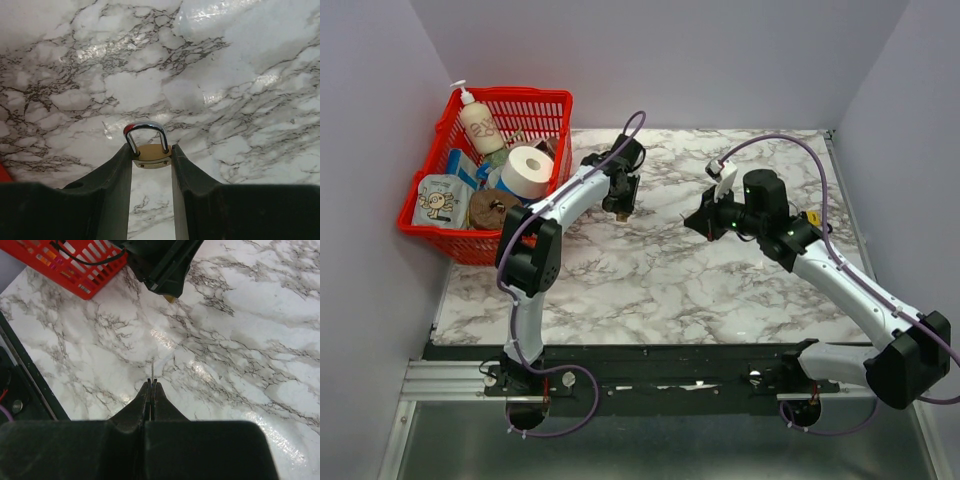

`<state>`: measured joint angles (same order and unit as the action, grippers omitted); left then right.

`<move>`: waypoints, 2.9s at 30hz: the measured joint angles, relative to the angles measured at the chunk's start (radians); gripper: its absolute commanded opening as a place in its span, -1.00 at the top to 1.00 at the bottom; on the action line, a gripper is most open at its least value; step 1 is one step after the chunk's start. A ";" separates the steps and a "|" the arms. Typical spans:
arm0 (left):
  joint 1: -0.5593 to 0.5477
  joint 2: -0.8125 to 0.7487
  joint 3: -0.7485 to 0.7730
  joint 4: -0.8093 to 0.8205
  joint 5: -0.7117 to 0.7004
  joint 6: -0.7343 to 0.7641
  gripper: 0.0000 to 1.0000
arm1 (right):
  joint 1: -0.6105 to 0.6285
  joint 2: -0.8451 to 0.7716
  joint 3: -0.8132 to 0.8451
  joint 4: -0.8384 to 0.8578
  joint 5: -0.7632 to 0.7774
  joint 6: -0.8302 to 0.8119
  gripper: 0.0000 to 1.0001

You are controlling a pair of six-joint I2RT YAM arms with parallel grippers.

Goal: Lock with the key
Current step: Place the lock at the center of the board, then place the key at the center of the board.

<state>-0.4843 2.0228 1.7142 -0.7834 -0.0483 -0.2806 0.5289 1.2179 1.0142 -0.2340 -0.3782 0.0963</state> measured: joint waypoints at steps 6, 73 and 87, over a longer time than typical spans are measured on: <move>0.035 0.048 0.019 -0.013 -0.013 0.006 1.00 | -0.008 0.013 0.000 -0.004 0.000 0.004 0.99; 0.433 -0.808 -0.285 0.251 0.330 -0.108 -0.97 | 0.106 0.892 0.555 0.004 0.161 0.468 0.99; 0.600 -0.811 -0.330 0.305 0.475 -0.271 -0.97 | 0.129 1.028 0.640 0.001 0.203 0.538 0.97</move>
<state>0.1154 1.2121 1.3842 -0.4786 0.4267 -0.5518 0.6579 2.2456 1.6539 -0.2329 -0.1753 0.6346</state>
